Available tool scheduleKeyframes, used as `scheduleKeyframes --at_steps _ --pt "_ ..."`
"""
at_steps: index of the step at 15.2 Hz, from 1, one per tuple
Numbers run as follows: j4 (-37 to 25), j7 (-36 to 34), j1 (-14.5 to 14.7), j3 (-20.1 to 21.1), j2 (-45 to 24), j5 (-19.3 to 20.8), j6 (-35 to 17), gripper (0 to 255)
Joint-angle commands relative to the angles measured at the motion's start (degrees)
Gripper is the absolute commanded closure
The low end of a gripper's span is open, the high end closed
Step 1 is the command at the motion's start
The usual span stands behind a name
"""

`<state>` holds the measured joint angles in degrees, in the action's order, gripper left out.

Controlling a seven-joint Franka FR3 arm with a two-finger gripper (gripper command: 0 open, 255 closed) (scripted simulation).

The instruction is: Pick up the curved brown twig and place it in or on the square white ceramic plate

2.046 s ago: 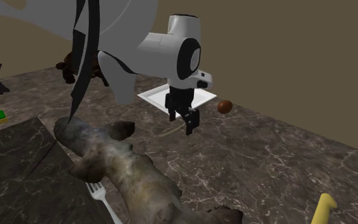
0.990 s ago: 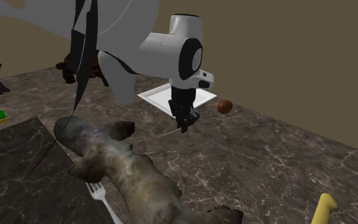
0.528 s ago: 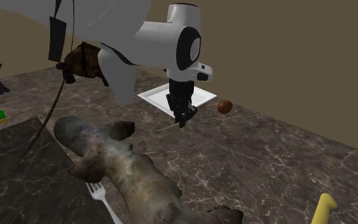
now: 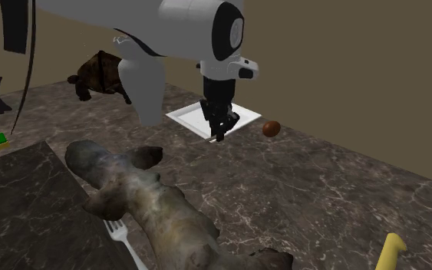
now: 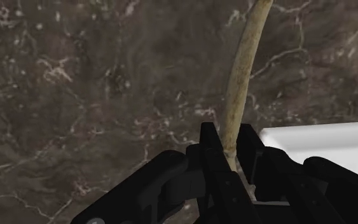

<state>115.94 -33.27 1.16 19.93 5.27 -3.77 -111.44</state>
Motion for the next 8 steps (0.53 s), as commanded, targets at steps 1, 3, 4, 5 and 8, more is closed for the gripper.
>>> scheduleKeyframes --at_steps 1,3,4,5,8 --pt "-1.46 -0.05 -0.03 -0.03 0.05 0.02 1.53 255" --pt "-2.76 -0.04 -0.05 -0.09 0.27 -0.02 3.06 255" --pt "-2.88 -0.04 -0.06 -0.09 0.3 -0.02 3.2 255" --pt "-5.41 -1.07 0.17 0.39 -2.08 0.81 3.45 255" --pt "-13.58 -4.12 1.17 1.62 -9.36 3.57 4.72 255"
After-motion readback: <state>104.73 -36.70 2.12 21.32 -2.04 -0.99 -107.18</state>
